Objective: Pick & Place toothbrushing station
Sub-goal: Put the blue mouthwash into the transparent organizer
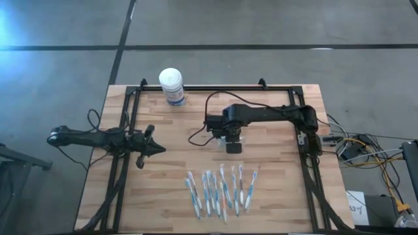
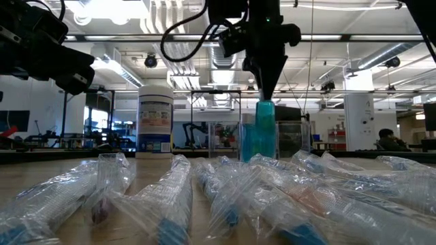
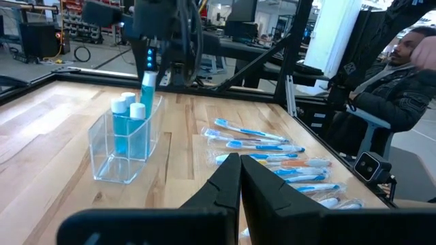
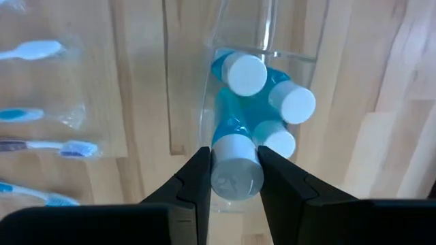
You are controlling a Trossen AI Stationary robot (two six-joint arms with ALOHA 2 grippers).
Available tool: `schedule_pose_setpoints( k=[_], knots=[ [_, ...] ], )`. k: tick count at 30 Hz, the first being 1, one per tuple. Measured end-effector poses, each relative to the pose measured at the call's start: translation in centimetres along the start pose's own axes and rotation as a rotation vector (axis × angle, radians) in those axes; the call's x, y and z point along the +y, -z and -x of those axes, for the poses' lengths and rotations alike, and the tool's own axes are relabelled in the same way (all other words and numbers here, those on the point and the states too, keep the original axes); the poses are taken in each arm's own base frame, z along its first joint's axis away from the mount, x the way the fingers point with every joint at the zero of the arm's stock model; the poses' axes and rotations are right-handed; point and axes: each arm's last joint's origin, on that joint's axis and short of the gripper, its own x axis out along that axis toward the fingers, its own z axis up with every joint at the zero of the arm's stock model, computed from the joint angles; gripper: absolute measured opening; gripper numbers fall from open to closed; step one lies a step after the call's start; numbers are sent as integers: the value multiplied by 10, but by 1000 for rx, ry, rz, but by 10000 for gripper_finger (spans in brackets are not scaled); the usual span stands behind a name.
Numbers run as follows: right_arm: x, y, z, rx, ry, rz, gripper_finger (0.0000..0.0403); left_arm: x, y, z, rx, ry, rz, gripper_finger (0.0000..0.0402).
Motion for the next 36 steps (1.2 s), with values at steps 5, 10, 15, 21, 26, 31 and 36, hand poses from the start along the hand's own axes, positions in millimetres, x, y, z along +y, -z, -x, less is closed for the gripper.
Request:
schedule_pose_setpoints(
  k=[5, 10, 15, 21, 26, 31, 36],
  knots=[
    [-1, 1, -10, 10, -5, 2, 91, 0, 0, 0, 0, 0, 0, 14],
    [-3, 2, -18, 17, -47, -9, 92, 0, 0, 0, 0, 0, 0, 14],
    [-3, 1, -22, 5, -77, -17, 96, 0, 0, 0, 0, 0, 0, 14],
    [-4, 1, -22, 1, -79, -19, 117, 0, 0, 0, 0, 0, 0, 14],
    [-4, 1, -22, 2, -79, -27, 137, 0, 0, 0, 0, 0, 0, 14],
    [-4, 1, -22, 5, -79, -32, 152, 0, 0, 0, 0, 0, 0, 14],
    [-5, 4, -16, 1, -80, -69, 162, 0, 0, 0, 0, 0, 0, 14]
  ],
)
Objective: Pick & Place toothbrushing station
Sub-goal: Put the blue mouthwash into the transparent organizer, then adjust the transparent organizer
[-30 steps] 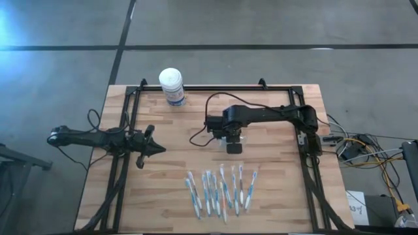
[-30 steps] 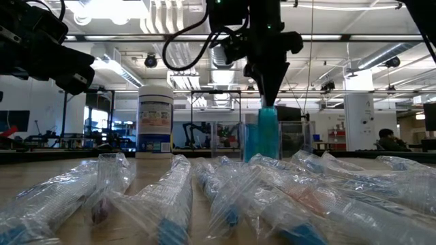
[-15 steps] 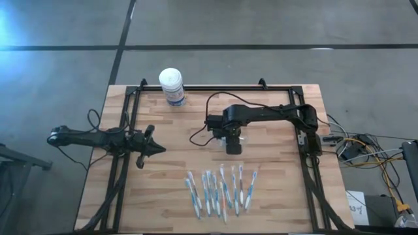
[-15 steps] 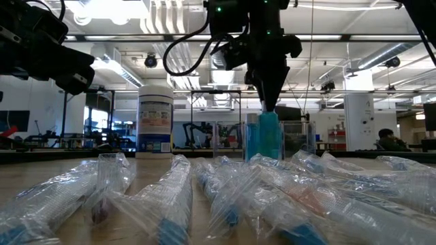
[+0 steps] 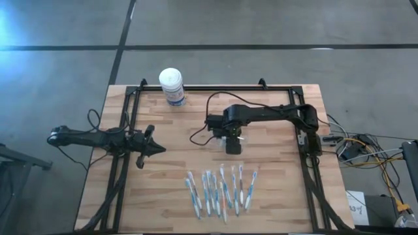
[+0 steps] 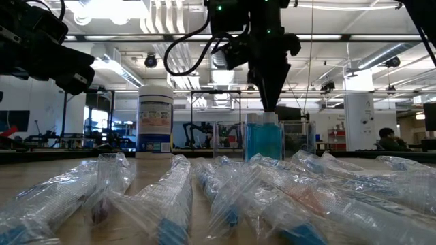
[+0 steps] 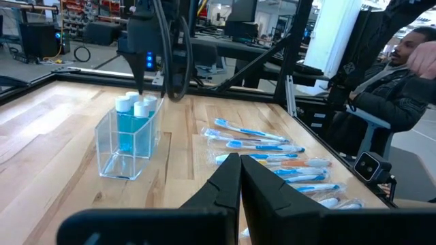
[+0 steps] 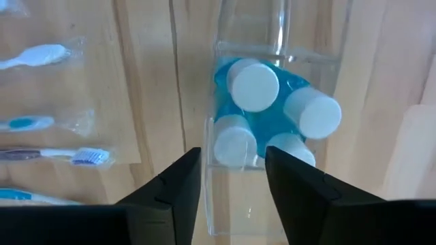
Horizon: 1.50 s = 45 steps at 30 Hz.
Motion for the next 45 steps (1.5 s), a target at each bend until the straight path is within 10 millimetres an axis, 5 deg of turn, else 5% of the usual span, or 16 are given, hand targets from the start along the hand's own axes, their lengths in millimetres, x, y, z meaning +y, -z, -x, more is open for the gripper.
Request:
schedule_pose_setpoints(
  k=[7, 11, 14, 27, 45],
  knots=[
    [4, 20, 57, -158, 1, -5, 156, 0, 0, 0, -1, 0, 14, 14],
    [12, 36, 100, -550, -4, 23, 137, 0, 0, 0, -1, 1, 14, 14],
    [22, 50, 108, -831, -26, 35, 119, 0, 0, 0, 1, 0, 15, 14],
    [65, 111, 6, -1225, -44, -90, 12, 1, 1, -1, 15, -20, -30, 10],
    [105, 134, -72, -1031, -47, -356, 8, 1, 12, -11, 144, 8, 2, 5]
  ],
)
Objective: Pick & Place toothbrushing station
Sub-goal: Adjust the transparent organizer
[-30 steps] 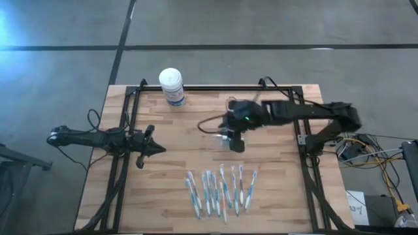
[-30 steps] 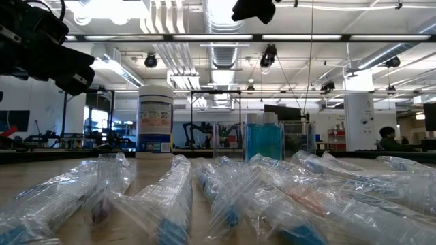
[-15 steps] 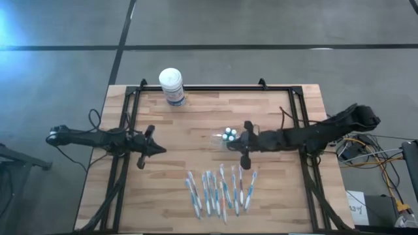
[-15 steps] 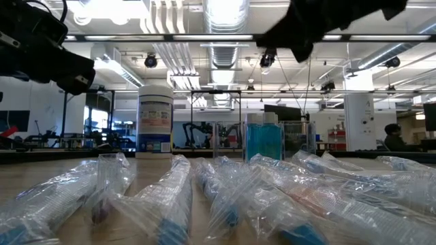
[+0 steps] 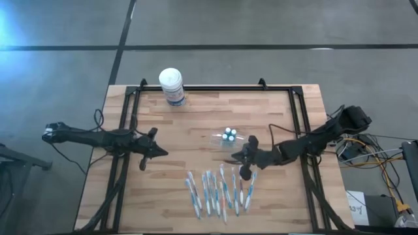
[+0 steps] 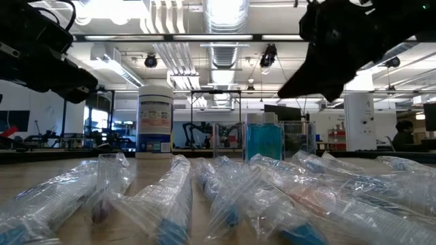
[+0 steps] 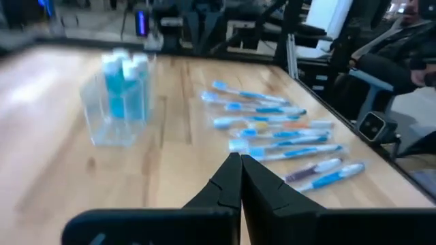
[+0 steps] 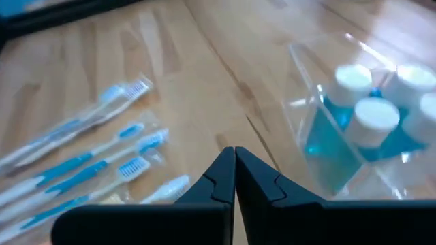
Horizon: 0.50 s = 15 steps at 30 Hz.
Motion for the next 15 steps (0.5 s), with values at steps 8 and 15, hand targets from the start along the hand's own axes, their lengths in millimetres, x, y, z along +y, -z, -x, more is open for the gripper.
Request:
schedule_pose_setpoints(
  k=[8, 15],
  knots=[
    [5, 19, 7, 97, 3, -2, 8, 4, 1, -9, 7, -107, 113, 3],
    [6, 32, 13, 93, 71, -79, 8, 5, -4, -22, -34, -137, 144, 2]
  ],
)
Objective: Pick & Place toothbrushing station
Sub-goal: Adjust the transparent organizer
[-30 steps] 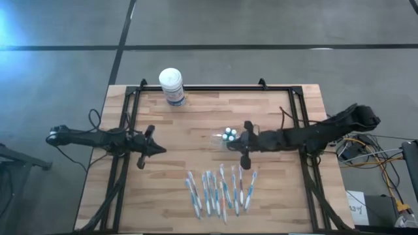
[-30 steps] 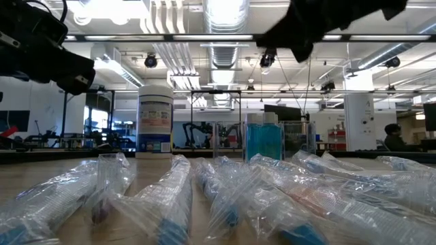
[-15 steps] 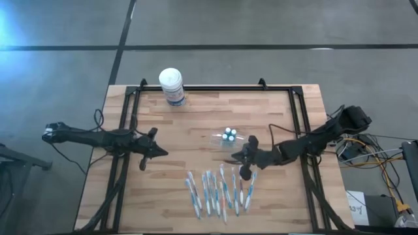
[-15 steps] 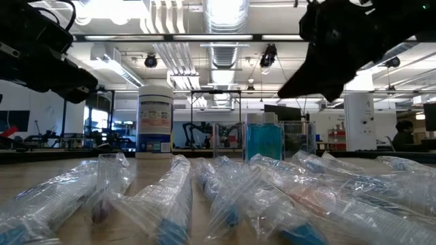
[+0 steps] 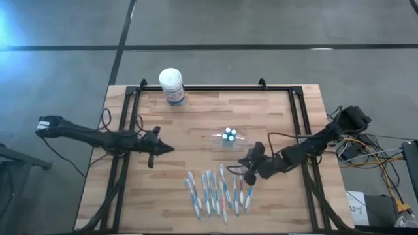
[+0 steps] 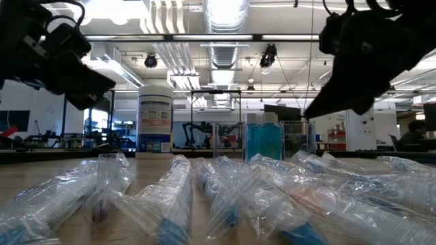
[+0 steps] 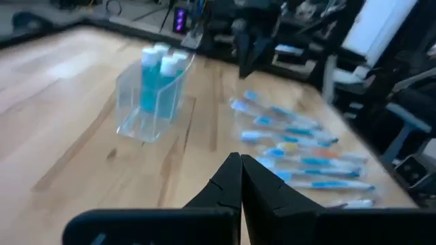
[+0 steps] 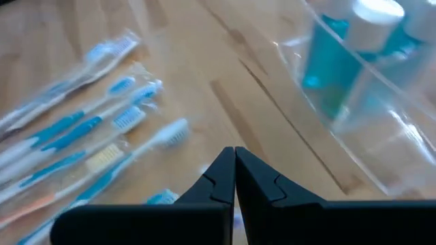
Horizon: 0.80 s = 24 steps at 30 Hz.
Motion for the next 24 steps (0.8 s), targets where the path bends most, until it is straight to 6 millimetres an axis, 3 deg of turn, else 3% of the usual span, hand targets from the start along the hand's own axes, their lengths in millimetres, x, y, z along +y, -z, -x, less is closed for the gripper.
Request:
schedule_pose_setpoints(
  k=[6, 12, 19, 24],
  knots=[
    [-6, 19, 11, -41, 172, -87, 8, 1, -1, -20, 118, -147, 18, 3],
    [-7, 27, 19, -114, 239, -133, 8, 3, -6, -45, 133, -374, 37, 4],
    [-17, 32, 21, -92, 320, -172, 8, -3, -21, -81, 149, -393, 3, 9],
    [-26, 32, 23, -162, 406, -171, 8, 1, -28, -101, 143, -499, -44, 3]
  ],
)
